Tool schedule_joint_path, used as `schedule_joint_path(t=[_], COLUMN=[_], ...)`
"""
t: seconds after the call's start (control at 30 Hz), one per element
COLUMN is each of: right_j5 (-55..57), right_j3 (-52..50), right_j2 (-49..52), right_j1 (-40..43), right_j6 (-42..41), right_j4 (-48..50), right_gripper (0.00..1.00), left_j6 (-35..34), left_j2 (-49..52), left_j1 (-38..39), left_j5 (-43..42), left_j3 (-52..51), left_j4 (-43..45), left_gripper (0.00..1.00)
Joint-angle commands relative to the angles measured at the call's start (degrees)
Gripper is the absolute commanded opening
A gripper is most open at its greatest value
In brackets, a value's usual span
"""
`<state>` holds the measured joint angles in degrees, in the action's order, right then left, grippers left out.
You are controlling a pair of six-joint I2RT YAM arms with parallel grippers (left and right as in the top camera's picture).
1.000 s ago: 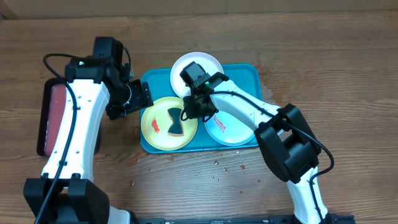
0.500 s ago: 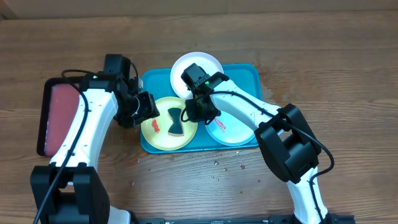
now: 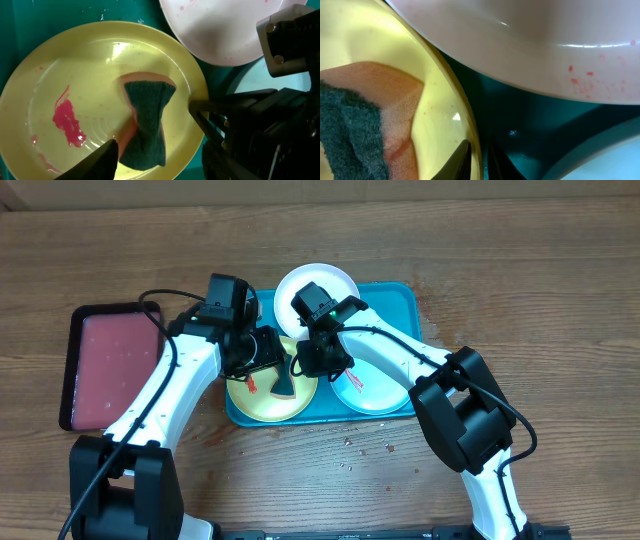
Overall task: Clean dirty plates on tray and stack at the side
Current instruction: 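Regrasp the sponge from the yellow plate with the left gripper, then scrub the yellow plate with the sponge while the right gripper holds it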
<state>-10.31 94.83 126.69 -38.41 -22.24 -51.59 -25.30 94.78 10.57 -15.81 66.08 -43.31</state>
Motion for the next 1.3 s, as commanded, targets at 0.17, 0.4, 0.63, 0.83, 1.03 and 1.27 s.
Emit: schedule_joint_path(t=[0.17, 0.4, 0.63, 0.83, 1.03, 1.27], right_j5=[0.20, 0.20, 0.22, 0.17, 0.20, 0.22], right_j3=[-0.74, -0.74, -0.74, -0.74, -0.74, -0.74], right_j2=[1.27, 1.27, 1.27, 1.27, 1.27, 1.27], right_j1=[-0.42, -0.42, -0.42, -0.42, -0.42, -0.42], right_j6=[0.17, 0.17, 0.17, 0.94, 1.44, 1.46], right_j4=[0.35, 0.31, 0.59, 0.72, 0.70, 0.68], right_gripper=[0.14, 0.14, 0.14, 0.14, 0.14, 0.14], left_j6=[-3.91, -4.33, -1.27, -1.33, -1.99, -1.95], left_j2=[2.40, 8.92, 13.38, 13.55, 13.55, 13.53], left_j1=[0.44, 1.46, 1.42, 1.38, 1.36, 1.36], left_j5=[2.14, 0.61, -6.54, 0.31, 14.64, 35.01], left_j3=[-0.92, -0.92, -0.92, -0.90, -0.90, -0.85], left_j4=[1.75, 2.49, 4.83, 4.55, 1.77, -2.25], left_gripper=[0.54, 0.52, 0.44, 0.09, 0.04, 0.04])
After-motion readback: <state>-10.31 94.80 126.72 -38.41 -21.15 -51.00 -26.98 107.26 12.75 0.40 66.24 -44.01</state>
